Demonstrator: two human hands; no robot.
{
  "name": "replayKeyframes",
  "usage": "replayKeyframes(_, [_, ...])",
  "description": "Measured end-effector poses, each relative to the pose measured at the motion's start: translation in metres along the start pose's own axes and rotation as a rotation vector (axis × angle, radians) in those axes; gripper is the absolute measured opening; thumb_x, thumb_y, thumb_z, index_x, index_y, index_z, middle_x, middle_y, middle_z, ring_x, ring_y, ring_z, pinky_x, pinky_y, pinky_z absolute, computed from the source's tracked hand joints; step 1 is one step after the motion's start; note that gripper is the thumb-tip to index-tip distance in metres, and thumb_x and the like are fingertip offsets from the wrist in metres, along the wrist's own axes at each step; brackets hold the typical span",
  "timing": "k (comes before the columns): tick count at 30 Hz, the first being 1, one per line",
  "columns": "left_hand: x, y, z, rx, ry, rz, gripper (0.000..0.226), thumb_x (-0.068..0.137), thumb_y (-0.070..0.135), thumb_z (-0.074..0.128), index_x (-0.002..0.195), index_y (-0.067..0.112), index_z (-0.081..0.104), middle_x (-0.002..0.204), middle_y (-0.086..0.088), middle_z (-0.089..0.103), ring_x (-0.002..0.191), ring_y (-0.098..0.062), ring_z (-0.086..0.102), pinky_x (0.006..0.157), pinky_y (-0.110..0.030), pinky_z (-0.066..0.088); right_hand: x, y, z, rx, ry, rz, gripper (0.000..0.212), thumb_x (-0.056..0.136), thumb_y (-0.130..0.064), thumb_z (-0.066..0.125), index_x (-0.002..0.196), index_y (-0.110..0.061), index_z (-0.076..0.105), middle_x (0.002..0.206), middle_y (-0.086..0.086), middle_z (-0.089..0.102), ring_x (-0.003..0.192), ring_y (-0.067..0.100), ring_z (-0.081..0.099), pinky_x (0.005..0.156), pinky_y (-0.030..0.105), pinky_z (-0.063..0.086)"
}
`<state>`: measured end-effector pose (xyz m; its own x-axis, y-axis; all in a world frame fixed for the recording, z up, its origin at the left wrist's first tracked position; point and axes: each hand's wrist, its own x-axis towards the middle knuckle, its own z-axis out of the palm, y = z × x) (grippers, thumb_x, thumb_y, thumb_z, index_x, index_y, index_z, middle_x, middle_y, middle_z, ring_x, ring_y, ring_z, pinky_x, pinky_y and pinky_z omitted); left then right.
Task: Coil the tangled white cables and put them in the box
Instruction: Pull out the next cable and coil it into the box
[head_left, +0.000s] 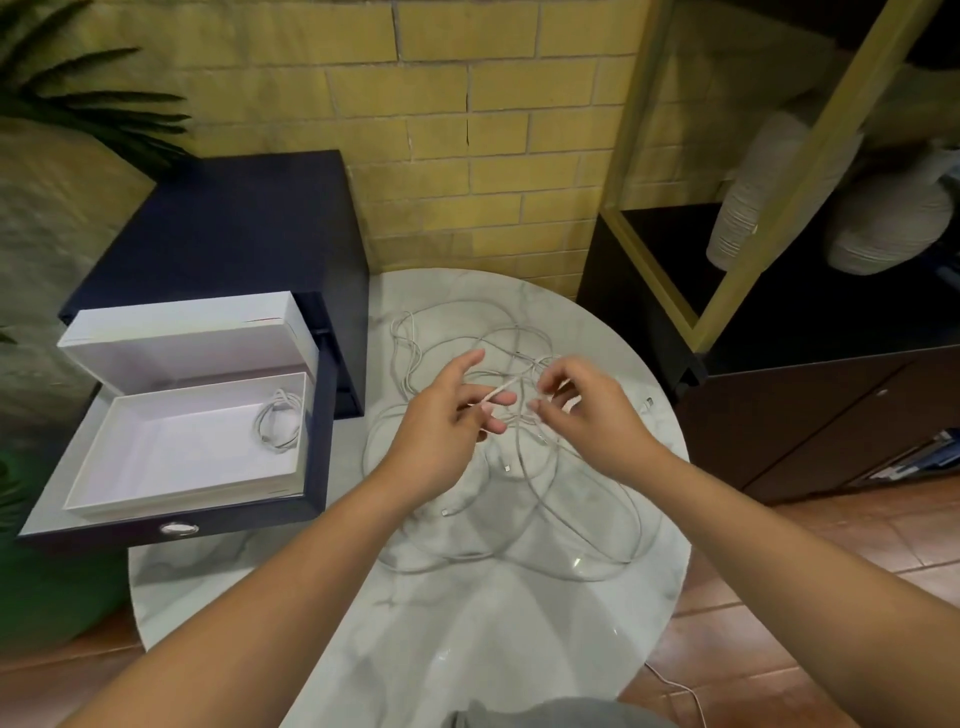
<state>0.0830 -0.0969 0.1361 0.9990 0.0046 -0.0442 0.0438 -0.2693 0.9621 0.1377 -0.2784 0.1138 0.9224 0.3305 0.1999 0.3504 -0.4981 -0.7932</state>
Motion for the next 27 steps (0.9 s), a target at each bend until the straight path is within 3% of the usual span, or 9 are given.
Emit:
replayKeyframes(3, [-0.002, 0.008, -0.002, -0.055, -0.057, 0.009, 0.038, 0.100, 0.005, 0.044, 0.132, 0.023, 0.049, 0.106, 0.007, 0.072, 0.073, -0.004, 0.061, 0.061, -0.012, 0.045, 0.006, 0.005, -0.008, -0.101, -0.079, 0.022, 0.036, 0.086, -0.024, 0.069, 0.117, -0.026, 0.051, 0.115, -0.009, 0.047, 0.096, 0.005, 0.054, 0.076, 0.018, 0.048])
replayKeyframes(6, [-0.002, 0.015, -0.003, -0.144, -0.072, -0.002, 0.035, 0.100, 0.005, 0.043, 0.124, 0.027, 0.054, 0.104, 0.005, 0.072, 0.068, -0.003, 0.055, 0.061, -0.013, 0.042, 0.008, 0.004, -0.011, 0.021, -0.209, 0.059, 0.010, 0.092, -0.016, 0.062, 0.099, -0.022, 0.062, 0.099, -0.008, 0.061, 0.089, 0.000, 0.059, 0.076, 0.017, 0.045])
replayKeyframes(10, [-0.003, 0.026, -0.009, -0.165, -0.100, -0.161, 0.022, 0.101, 0.017, 0.043, 0.109, 0.018, 0.063, 0.076, 0.005, 0.067, 0.055, -0.006, 0.044, 0.049, -0.014, 0.036, 0.012, -0.010, -0.024, 0.236, -0.071, 0.076, 0.010, 0.095, -0.009, 0.055, 0.093, -0.014, 0.064, 0.083, 0.001, 0.068, 0.078, 0.006, 0.065, 0.074, 0.019, 0.051])
replayKeyframes(13, [-0.007, 0.032, -0.011, -0.135, -0.237, -0.265, 0.041, 0.102, 0.040, 0.036, 0.090, 0.014, 0.066, 0.055, 0.005, 0.051, 0.046, -0.008, 0.036, 0.051, -0.024, 0.027, 0.017, -0.025, -0.029, 0.192, 0.009, -0.017, 0.010, 0.094, -0.015, 0.057, 0.097, -0.008, 0.063, 0.080, -0.001, 0.063, 0.070, 0.008, 0.062, 0.069, 0.023, 0.051])
replayKeyframes(16, [-0.012, 0.040, -0.011, -0.299, -0.259, -0.255, 0.044, 0.102, 0.041, 0.034, 0.077, 0.014, 0.057, 0.049, 0.005, 0.031, 0.045, -0.009, 0.027, 0.051, -0.025, 0.023, 0.020, -0.032, -0.028, 0.156, 0.051, -0.031, 0.014, 0.095, -0.020, 0.057, 0.093, -0.007, 0.061, 0.072, -0.002, 0.056, 0.062, 0.005, 0.053, 0.059, 0.017, 0.048])
replayKeyframes(21, [-0.014, 0.052, -0.016, -0.655, -0.211, -0.169, 0.041, 0.103, 0.033, 0.032, 0.078, 0.011, 0.055, 0.047, 0.008, 0.023, 0.043, -0.007, 0.019, 0.047, -0.021, 0.025, 0.015, -0.016, -0.022, 0.248, -0.056, 0.104, 0.006, 0.095, -0.014, 0.057, 0.096, -0.009, 0.058, 0.075, 0.006, 0.061, 0.066, 0.011, 0.060, 0.063, 0.020, 0.052])
replayKeyframes(24, [-0.014, 0.054, -0.018, -0.709, -0.183, -0.124, 0.040, 0.103, 0.029, 0.031, 0.082, 0.011, 0.059, 0.047, 0.008, 0.024, 0.043, -0.006, 0.019, 0.045, -0.020, 0.025, 0.010, -0.007, -0.023, 0.294, -0.030, 0.159, 0.002, 0.095, -0.010, 0.055, 0.094, -0.011, 0.056, 0.082, 0.006, 0.066, 0.068, 0.012, 0.064, 0.064, 0.021, 0.053])
replayKeyframes(27, [-0.014, 0.054, -0.017, -0.681, -0.168, -0.085, 0.037, 0.103, 0.025, 0.031, 0.093, 0.008, 0.063, 0.049, 0.007, 0.026, 0.044, -0.007, 0.021, 0.047, -0.021, 0.024, 0.003, -0.005, -0.022, 0.230, -0.064, 0.215, 0.006, 0.095, -0.013, 0.056, 0.090, -0.009, 0.058, 0.077, 0.003, 0.065, 0.059, 0.010, 0.058, 0.059, 0.022, 0.051])
